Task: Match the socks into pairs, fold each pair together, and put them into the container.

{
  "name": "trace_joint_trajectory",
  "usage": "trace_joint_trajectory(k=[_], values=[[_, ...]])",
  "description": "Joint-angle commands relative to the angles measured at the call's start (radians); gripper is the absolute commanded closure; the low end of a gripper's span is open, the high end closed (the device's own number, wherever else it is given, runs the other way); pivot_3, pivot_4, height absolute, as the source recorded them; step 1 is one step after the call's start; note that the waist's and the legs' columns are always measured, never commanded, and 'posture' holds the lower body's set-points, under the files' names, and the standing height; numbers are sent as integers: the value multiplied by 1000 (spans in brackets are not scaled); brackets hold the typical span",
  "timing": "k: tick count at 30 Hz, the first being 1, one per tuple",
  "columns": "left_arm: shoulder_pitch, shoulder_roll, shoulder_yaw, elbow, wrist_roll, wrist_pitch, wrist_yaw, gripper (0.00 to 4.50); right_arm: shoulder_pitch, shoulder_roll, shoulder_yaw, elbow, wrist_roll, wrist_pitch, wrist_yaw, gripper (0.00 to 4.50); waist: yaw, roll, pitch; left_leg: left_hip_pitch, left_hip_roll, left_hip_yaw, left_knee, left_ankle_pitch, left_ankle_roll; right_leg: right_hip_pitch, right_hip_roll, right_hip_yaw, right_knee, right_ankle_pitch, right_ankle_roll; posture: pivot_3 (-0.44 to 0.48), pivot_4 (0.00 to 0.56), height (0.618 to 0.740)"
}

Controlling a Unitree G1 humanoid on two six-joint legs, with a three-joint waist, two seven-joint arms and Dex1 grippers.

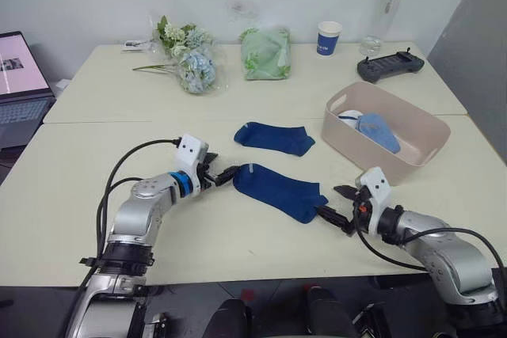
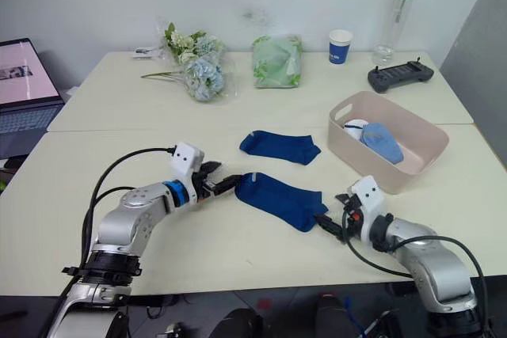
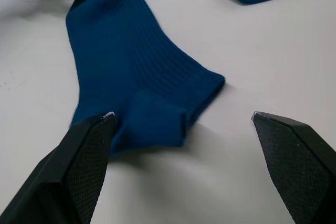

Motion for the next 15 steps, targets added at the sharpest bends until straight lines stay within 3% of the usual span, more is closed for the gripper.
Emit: trace_joint_trajectory(k=[1,3,10,11,15], values=[[-12,-1,-18,-20,20,-32,-24,1383,-13,-5,2,-45,7,15,-20,0,0,0,0,0,0,0,0,0,0,0,0,0,0,0,0,0,150,740],[0,4,-27,-27,32,-45,-34,2022,-13,-11,12,-49,9,29,-21,0,0,0,0,0,0,0,0,0,0,0,0,0,0,0,0,0,150,740],[10,12,-25,-41,47,-48,-52,4282,-22,-23,8,-60,21,49,-17,2333,0,0,0,0,0,0,0,0,0,0,0,0,0,0,0,0,150,740],[11,13,-24,-44,47,-45,-54,4500,-22,-26,7,-60,26,52,-11,2669,0,0,0,0,0,0,0,0,0,0,0,0,0,0,0,0,150,740],[33,29,-12,-83,36,-20,-55,4500,-33,-26,-6,-47,33,48,-7,3963,-1,0,0,0,0,0,0,0,0,0,0,0,0,0,0,0,150,740]])
